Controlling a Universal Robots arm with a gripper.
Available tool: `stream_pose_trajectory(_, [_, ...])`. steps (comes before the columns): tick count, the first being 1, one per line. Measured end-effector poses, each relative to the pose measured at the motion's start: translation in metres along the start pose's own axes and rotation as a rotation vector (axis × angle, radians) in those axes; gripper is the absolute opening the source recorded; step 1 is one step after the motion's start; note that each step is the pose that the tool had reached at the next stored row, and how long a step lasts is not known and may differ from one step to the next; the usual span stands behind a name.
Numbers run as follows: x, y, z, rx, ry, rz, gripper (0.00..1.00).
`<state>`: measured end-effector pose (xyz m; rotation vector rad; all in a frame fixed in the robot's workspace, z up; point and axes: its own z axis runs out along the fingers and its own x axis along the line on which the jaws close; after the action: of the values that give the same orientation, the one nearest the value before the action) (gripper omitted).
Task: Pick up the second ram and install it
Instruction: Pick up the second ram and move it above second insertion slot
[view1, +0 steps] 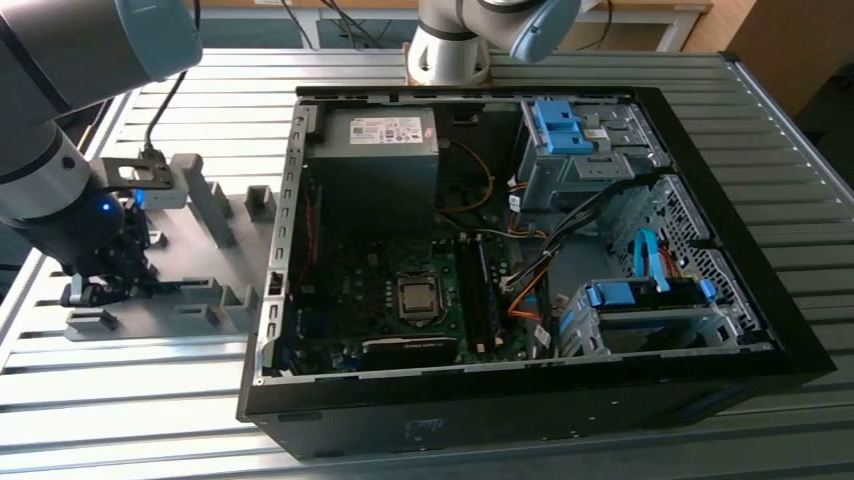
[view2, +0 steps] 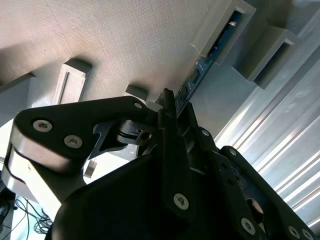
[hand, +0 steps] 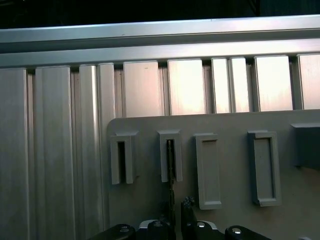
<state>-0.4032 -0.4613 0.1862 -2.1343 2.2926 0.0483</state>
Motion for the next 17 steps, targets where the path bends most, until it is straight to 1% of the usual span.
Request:
stream_pose_trajectory(6, [0.0,0.0,0.0,0.0,0.0,0.0,0.22])
stream_pose_trajectory(7, [0.0,0.0,0.0001,0.0,0.0,0.0,0.15])
stream_pose_trajectory(17, [0.0,0.0,0.0001,0.0003,-0.0003,0.0,0.14])
